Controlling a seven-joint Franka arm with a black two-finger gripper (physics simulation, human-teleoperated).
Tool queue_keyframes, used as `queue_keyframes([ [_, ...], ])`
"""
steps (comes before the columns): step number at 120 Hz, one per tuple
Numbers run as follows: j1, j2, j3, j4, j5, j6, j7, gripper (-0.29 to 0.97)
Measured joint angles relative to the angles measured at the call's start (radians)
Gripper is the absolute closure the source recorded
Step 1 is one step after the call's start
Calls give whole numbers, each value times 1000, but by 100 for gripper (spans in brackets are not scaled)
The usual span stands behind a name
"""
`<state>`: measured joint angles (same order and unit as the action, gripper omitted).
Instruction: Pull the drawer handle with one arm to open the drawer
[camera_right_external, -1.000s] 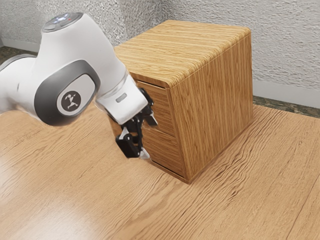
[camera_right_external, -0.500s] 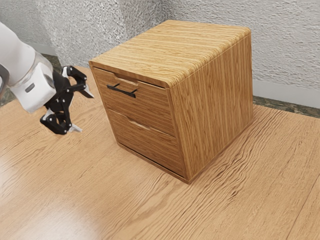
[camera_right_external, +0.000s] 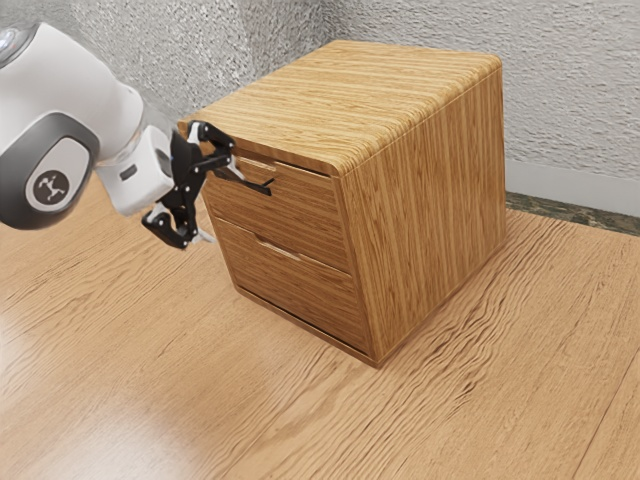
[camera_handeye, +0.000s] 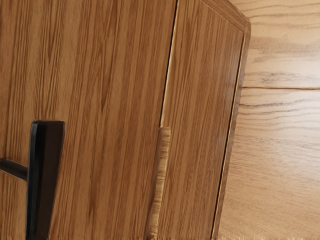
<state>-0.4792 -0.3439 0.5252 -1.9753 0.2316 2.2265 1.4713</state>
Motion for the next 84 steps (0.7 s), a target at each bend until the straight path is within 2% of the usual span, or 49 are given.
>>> queue_keyframes([
  [54,6,2,7,-45,-2,71,37,-1],
  [61,4,2,12,-52,-1,74,39,-10],
  [70,5,0,15,-57,1,75,42,0],
  [84,5,-28,27,-75,2,73,46,0],
])
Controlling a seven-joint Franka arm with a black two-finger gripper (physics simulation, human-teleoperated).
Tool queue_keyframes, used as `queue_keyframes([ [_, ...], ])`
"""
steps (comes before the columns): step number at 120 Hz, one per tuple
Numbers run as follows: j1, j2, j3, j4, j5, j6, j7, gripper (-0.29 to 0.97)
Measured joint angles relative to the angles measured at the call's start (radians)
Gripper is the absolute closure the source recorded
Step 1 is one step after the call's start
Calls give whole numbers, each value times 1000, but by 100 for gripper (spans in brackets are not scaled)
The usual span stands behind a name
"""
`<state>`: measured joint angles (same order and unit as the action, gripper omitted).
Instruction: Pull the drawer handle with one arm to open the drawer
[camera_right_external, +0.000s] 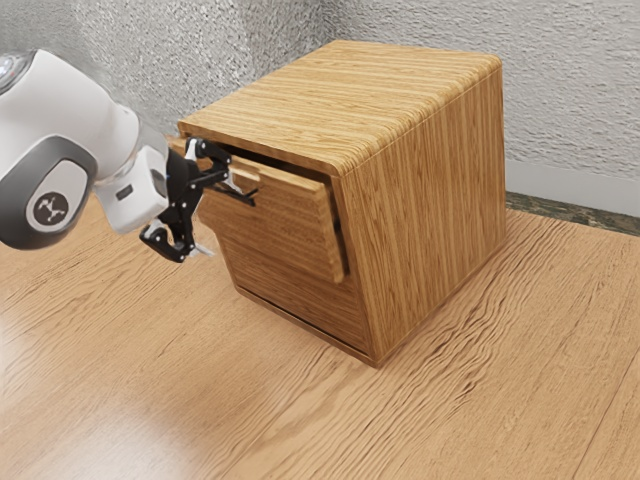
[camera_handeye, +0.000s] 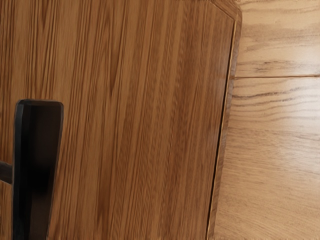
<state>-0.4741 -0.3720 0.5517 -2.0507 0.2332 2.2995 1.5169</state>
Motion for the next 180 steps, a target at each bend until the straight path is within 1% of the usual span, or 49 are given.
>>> queue_keyframes([
  [6,1,-24,2,-15,1,-2,1,2],
  [24,28,-59,1,-46,5,-6,5,-7],
  [26,29,-62,1,-50,5,-7,5,-6],
  [30,32,-69,1,-58,4,-10,5,0],
  [56,49,-111,-5,-101,4,-23,8,-1],
  [68,117,-164,-67,-142,2,-29,9,2],
  [76,142,-190,-89,-167,2,-31,9,-1],
  [102,216,-266,-149,-244,1,-43,7,-1],
  [124,247,-322,-172,-266,3,-61,5,0],
  [140,260,-331,-187,-270,1,-67,1,0],
  [160,261,-345,-188,-308,-1,-71,-5,-2],
  [166,264,-357,-189,-315,-1,-74,-6,-1],
  [169,267,-365,-189,-317,1,-76,-7,2],
  [172,272,-374,-194,-319,1,-79,-7,7],
  [180,289,-404,-203,-334,2,-88,-9,11],
])
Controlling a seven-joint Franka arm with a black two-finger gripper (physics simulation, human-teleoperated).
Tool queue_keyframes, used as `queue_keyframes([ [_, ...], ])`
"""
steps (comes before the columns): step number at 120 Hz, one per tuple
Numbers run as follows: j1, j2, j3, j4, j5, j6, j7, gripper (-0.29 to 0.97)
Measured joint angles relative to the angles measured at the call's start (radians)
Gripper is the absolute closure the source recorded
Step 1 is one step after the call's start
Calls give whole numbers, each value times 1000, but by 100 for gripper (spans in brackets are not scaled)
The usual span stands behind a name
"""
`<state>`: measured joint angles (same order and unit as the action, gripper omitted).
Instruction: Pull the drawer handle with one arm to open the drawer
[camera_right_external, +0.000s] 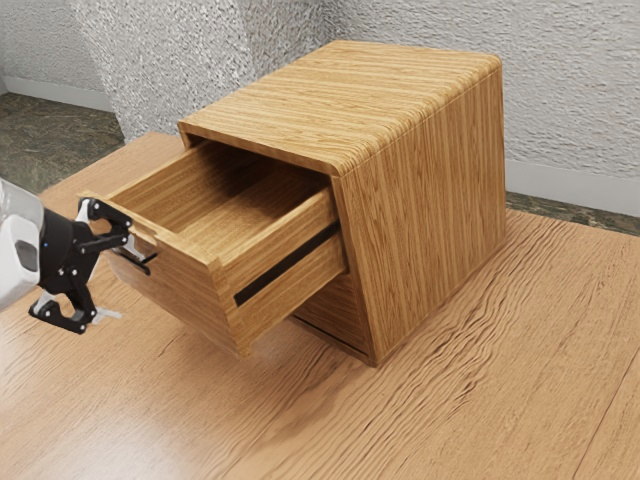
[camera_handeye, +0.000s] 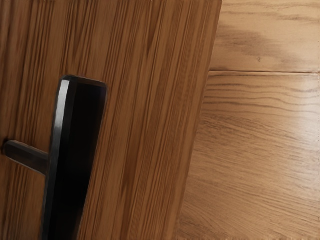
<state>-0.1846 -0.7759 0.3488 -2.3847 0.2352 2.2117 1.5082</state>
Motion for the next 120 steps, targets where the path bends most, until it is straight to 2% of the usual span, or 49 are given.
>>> queue_keyframes([
  [2,4,-8,-3,-5,-1,-2,0,14],
  [17,24,-35,-16,-18,0,-19,-3,8],
  [71,64,-88,-34,-41,-3,-59,-11,-1],
  [110,80,-116,-39,-55,-4,-81,-14,1],
  [120,98,-111,-110,48,-23,-84,-15,4],
])
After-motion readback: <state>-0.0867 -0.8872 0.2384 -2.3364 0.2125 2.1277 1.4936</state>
